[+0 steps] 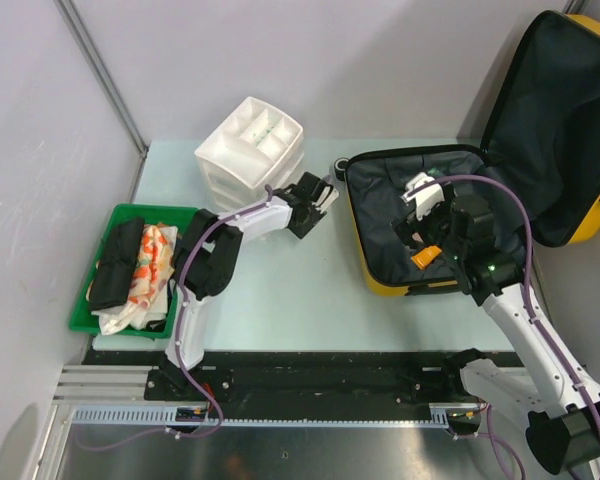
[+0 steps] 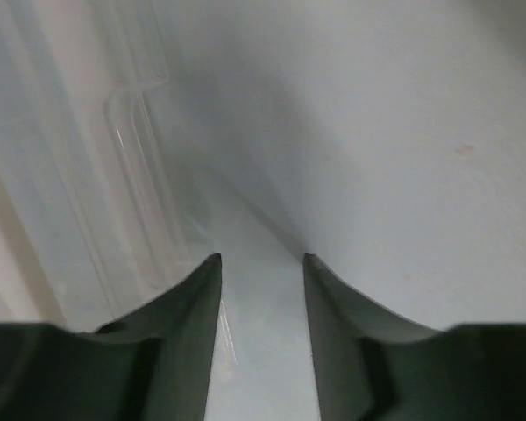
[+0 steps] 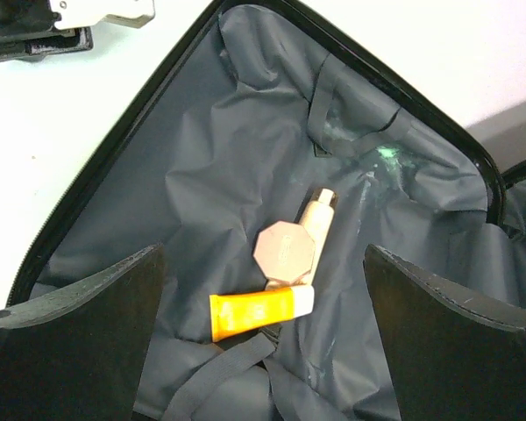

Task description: Open, take out, and arrange the luggage

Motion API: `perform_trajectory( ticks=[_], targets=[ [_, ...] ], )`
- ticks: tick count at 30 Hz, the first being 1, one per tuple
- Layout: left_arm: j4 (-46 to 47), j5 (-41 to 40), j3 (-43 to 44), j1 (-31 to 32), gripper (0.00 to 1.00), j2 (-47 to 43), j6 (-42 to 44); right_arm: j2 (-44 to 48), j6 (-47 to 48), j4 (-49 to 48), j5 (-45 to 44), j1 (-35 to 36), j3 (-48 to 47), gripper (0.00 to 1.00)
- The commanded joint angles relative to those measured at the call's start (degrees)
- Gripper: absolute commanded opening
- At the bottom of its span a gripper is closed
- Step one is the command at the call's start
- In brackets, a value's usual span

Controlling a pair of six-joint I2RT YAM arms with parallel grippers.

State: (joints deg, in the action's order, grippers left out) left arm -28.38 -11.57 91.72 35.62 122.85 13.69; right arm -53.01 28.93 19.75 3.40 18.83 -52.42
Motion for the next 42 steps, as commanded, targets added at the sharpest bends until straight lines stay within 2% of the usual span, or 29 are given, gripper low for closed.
perform_trajectory(
  ticks=[1,3,5,6,9,14,18,23,26,29,33,35,37,39,40,42],
  targets=[
    [8.1,-11.3,0.4,0.2,0.55,0.2,2.8,1.8,0.0,1.0,-0.7,-1.0,-2.6,1.0],
    [10.6,-13.0,-0.6,0.2,0.68,0.1,3.7,2.0,0.2,1.2,-0.4,-1.4,-2.6,1.0],
    [11.8,-14.5,-1.0,0.2,0.72,-0.2,4.8,2.3,0.2,1.3,-0.1,-1.9,-2.6,1.0],
    [12.6,-15.1,-1.2,0.2,0.78,-0.3,5.1,2.3,0.3,1.4,0.0,-2.1,-2.6,1.0],
    [12.6,-13.9,-1.0,0.2,0.8,-1.4,6.0,2.4,0.5,1.3,0.5,-2.6,-2.6,1.0],
    [11.9,-2.2,-4.3,1.6,0.85,-8.7,6.6,2.2,0.0,1.0,2.0,-3.8,-2.6,1.0],
    [10.4,2.3,-7.1,4.2,0.99,-17.4,7.5,1.3,-1.8,1.3,4.5,-6.4,-2.6,1.0],
    [8.1,4.1,-9.5,4.4,1.0,-26.8,7.3,-0.4,-4.8,3.1,9.5,-12.6,-3.6,1.0],
    [7.9,11.9,-11.7,3.4,1.0,-35.4,6.4,-3.2,-6.7,6.6,12.7,-16.9,-5.2,1.0],
    [8.2,18.0,-10.3,3.1,1.0,-39.2,3.4,-7.3,-6.5,10.7,14.3,-20.2,-6.4,1.0],
    [8.1,15.5,-8.0,3.1,1.0,-39.8,-2.3,-12.6,-5.3,14.2,17.2,-23.9,-6.6,1.0],
    [6.5,15.4,-6.4,3.0,1.0,-39.9,-1.7,-14.4,-3.4,14.2,20.1,-25.3,-6.5,1.0],
    [6.5,21.6,-6.4,0.7,1.0,-41.3,2.0,-18.1,-1.9,13.0,21.8,-26.7,-6.3,1.0],
    [6.4,30.4,-4.7,-3.8,1.0,-42.1,-0.2,-21.8,0.7,12.7,23.7,-27.1,-6.2,1.0],
    [6.5,33.1,-3.8,-5.1,1.0,-41.6,-0.5,-23.0,2.8,12.8,23.8,-27.1,-6.0,1.0],
    [6.3,34.9,-2.5,-7.7,1.0,-40.4,-2.8,-26.6,-0.3,9.9,22.1,-27.2,-6.2,0.99]
  ],
)
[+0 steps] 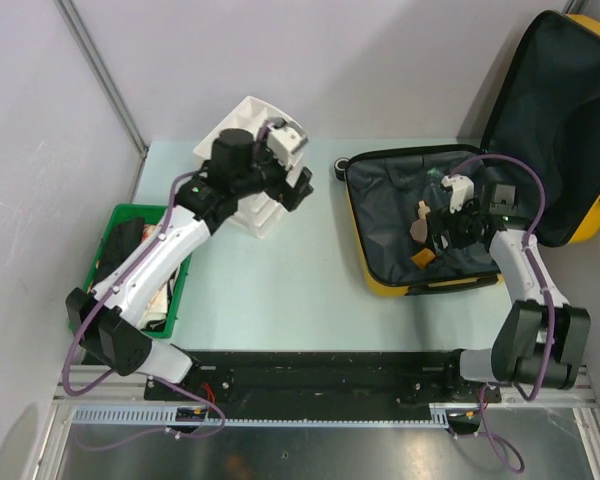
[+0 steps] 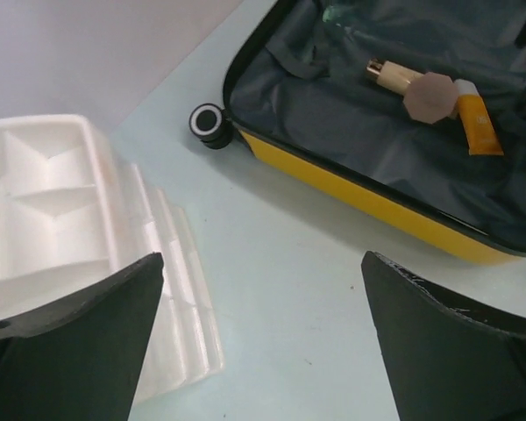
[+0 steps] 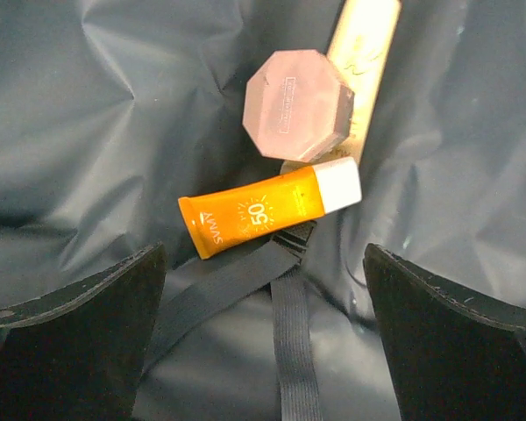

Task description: Open, take out, and arrange the luggage

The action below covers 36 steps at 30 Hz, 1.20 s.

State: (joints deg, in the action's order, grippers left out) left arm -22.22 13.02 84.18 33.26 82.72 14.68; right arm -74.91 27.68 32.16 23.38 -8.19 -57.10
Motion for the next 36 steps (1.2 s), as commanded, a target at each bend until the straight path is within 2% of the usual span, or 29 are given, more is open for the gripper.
perform_trajectory(
  ticks=[1,4,8,11,16,20,26,29,36],
  targets=[
    [0.0,11.2,6.4,-6.1,1.0,1.0,-4.7,-5.4,0.1,-3.2,2.3,-0.3,-1.7,0.99],
    [-0.5,16.8,7.6,-8.6,1.0,2.7,-6.9,-8.0,-1.8,-5.7,3.3,-0.3,-1.7,0.99],
    [-0.5,18.7,7.8,-8.7,0.99,4.0,-6.3,-11.7,-4.2,-9.6,2.5,-0.3,-3.0,0.97],
    [-0.5,19.5,7.0,-8.8,0.99,4.6,-5.7,-13.5,-1.9,-12.1,0.2,0.3,-3.5,0.97],
    [-0.6,20.9,6.8,-9.3,1.0,4.2,-5.9,-16.5,7.6,-15.4,0.0,1.9,-3.4,0.97],
    [-1.0,25.4,6.3,-9.4,1.0,4.3,-7.6,-17.8,16.1,-17.9,1.3,2.5,-3.5,0.97],
    [-1.2,29.5,8.3,-9.6,1.0,7.0,-9.8,-19.3,33.9,-14.8,2.6,3.7,-3.5,0.98],
    [-1.2,32.0,10.3,-10.1,1.0,8.7,-11.9,-19.9,39.5,-14.3,3.8,4.3,-3.5,0.99],
    [-1.2,31.5,7.1,-10.5,1.0,7.2,-11.2,-24.1,48.2,-10.3,5.5,4.2,-3.8,0.98]
  ],
)
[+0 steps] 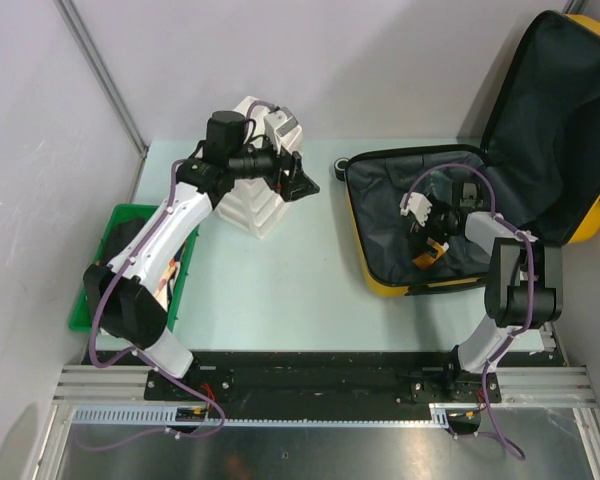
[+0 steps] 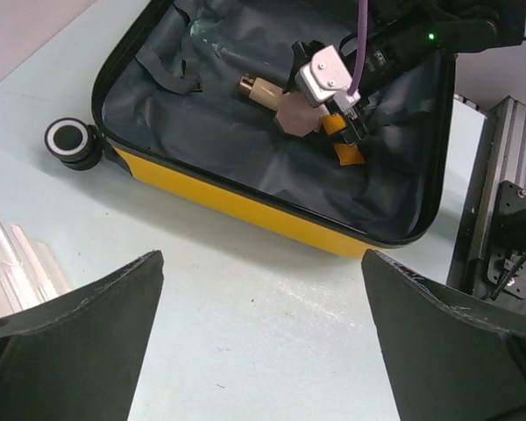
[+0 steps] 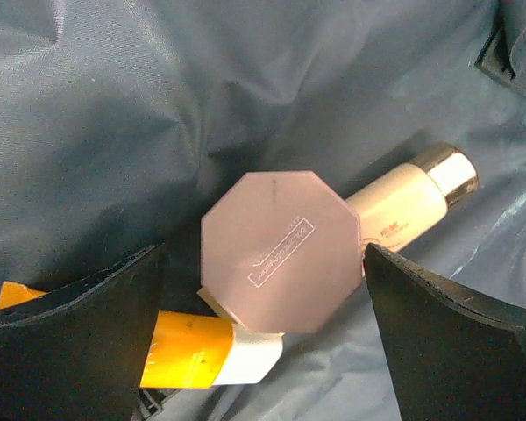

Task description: Open, take out, and arrange the luggage

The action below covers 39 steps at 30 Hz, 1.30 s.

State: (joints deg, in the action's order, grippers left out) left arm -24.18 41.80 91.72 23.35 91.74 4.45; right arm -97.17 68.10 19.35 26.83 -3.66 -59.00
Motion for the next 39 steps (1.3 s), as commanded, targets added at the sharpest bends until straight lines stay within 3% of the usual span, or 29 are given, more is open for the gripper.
perform_trajectory(
  ticks=[1,4,8,14,21,27,33,39],
  targets=[
    [0.6,2.8,-0.7,-0.7,1.0,-1.8,-1.4,-2.4,7.9,1.8,2.3,-0.4,-1.9,0.98],
    [0.6,2.6,-0.9,-0.9,1.0,-1.8,-1.8,-2.9,8.2,1.0,3.3,-0.6,-2.2,0.91],
    [0.5,2.5,-0.9,-1.6,0.99,-2.3,-1.8,-2.5,8.5,2.0,5.7,-0.8,-3.2,0.62],
    [-0.2,2.2,0.0,-4.5,0.98,-2.3,-3.6,0.6,2.1,3.8,9.8,-2.0,-6.3,0.48],
    [-0.1,1.4,-0.1,-7.9,0.97,-4.0,-5.9,8.4,-15.0,4.9,18.3,0.0,-12.5,0.46],
    [-0.2,2.4,-2.7,-11.0,0.99,-7.5,-6.9,13.1,-29.1,-0.5,18.7,15.0,-13.7,0.45],
    [-0.8,1.4,-8.6,-11.8,0.99,-14.3,-2.0,6.9,-28.8,-3.7,12.3,31.1,-13.7,0.44],
    [-4.0,-1.6,-13.7,-11.9,0.98,-19.8,3.1,-2.8,-24.7,-5.2,6.7,39.0,-13.7,0.44]
  ],
)
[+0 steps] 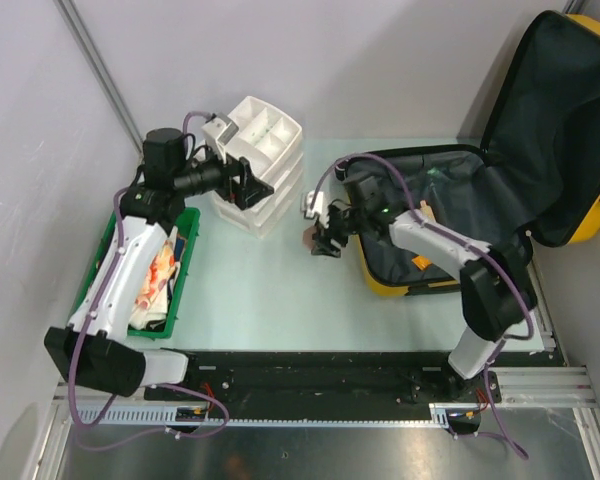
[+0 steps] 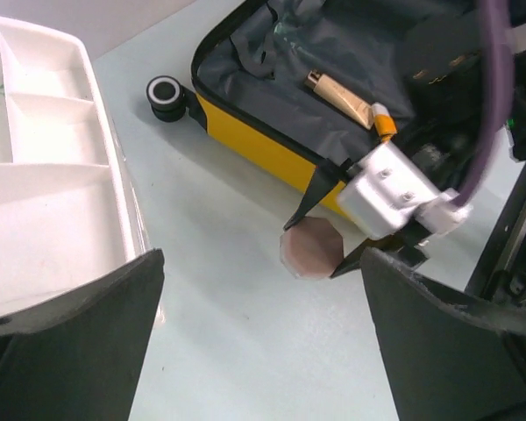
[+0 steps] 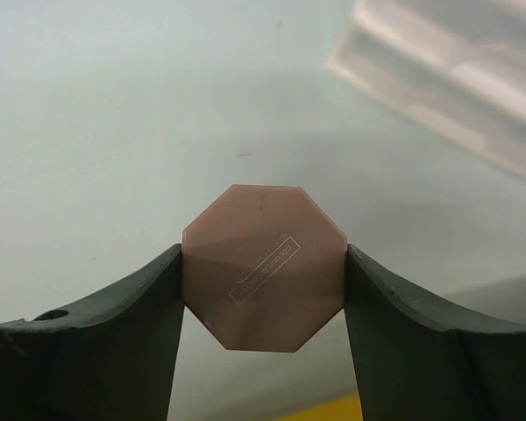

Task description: Open, take out, and arrange the luggage

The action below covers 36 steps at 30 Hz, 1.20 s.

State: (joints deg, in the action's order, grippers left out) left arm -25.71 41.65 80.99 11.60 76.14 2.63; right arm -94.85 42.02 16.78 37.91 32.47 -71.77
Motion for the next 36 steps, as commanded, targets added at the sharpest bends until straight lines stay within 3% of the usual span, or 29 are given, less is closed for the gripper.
perform_trajectory(
  ticks=[1,6,13,15,16,19,26,30,32,36],
  targets=[
    [-2.9,-2.1,-3.9,-0.2,0.98,-4.8,6.1,-6.5,1.1,-3.1,-4.6,3.2,-0.9,0.44],
    [-4.7,-5.3,-9.3,-0.2,0.97,-8.4,8.0,-12.6,0.4,-9.6,-5.7,5.0,-0.9,0.45],
    [-6.8,-6.0,-12.1,-0.2,0.96,-10.0,9.7,-18.2,1.5,-11.9,-9.2,7.0,-0.9,0.6],
    [-7.5,-6.2,-11.8,-0.2,0.96,-10.0,10.0,-18.8,0.8,-11.9,-10.0,6.9,-0.9,0.7],
    [-7.7,-6.2,-11.6,-0.2,0.96,-9.8,10.8,-18.8,1.0,-11.4,-10.5,6.9,-0.9,0.83],
    [-8.7,-6.3,-10.6,-0.1,0.97,-9.4,11.9,-17.4,0.4,-10.3,-11.6,6.9,-0.9,0.99],
    [-15.2,-9.2,-4.3,2.6,0.96,-6.4,16.8,-3.6,-8.5,-15.5,-8.6,5.4,-2.0,1.0],
    [-17.5,-19.2,-2.2,12.1,0.94,-3.0,23.9,4.2,-13.1,-15.5,-8.9,2.4,-2.7,1.0],
    [-18.2,-21.9,-1.6,18.4,0.94,-0.1,25.9,8.3,-14.8,-14.0,-7.9,-2.0,-2.7,1.0],
    [-18.1,-22.9,0.5,22.7,0.98,7.3,27.9,13.6,-16.3,-6.0,-6.5,-12.3,-2.5,1.0]
  ],
)
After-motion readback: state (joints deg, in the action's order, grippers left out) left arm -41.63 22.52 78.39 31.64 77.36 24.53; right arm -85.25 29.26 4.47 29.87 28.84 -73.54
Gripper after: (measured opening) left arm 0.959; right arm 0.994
